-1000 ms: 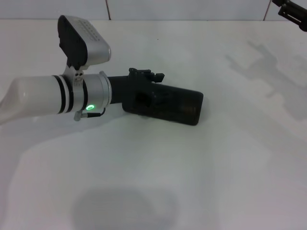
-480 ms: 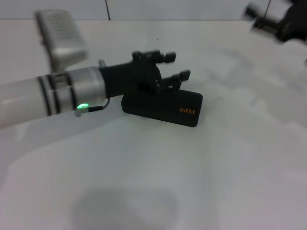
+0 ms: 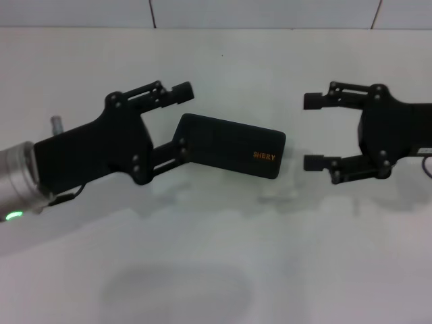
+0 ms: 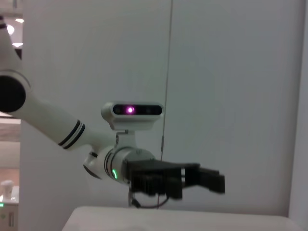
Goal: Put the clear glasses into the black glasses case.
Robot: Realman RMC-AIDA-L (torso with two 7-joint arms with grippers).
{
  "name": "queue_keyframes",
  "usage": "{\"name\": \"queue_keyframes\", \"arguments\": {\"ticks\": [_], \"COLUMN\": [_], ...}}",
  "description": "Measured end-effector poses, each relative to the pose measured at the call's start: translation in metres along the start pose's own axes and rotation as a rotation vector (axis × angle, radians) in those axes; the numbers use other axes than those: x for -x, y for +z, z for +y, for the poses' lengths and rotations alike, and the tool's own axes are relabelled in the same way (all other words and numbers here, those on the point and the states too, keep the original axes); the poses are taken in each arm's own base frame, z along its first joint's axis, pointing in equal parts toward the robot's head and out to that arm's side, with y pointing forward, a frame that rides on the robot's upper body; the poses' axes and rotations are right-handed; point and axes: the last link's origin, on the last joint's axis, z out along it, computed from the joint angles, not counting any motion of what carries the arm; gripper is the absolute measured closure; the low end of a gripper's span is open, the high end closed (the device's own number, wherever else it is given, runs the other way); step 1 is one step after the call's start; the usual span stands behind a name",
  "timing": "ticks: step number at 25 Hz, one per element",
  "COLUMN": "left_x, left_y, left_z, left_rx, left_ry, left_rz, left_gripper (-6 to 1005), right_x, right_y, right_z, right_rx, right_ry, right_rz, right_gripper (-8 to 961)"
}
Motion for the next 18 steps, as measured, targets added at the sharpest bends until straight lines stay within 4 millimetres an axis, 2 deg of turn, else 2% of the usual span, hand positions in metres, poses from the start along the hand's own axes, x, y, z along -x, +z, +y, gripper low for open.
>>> {"name": "queue_keyframes", "arguments": {"ticks": [7, 18], "left_x": [0.002, 0.003], "left_y": [-0.005, -0.005], "left_z": [0.003, 0.004], "left_rx": [0.007, 0.007], "left_ry": [-0.009, -0.011], "left_rz": [-0.007, -0.008], "left_gripper": [404, 404], "right_x": [-0.005, -0.006], "right_y": [0.011, 0.013], "right_z": [0.001, 0.003], "right_rx": [0.008, 0.005], "right_ry": [-0.013, -0.012], "right_rz": [0.020, 0.016], "right_gripper": [96, 95]}}
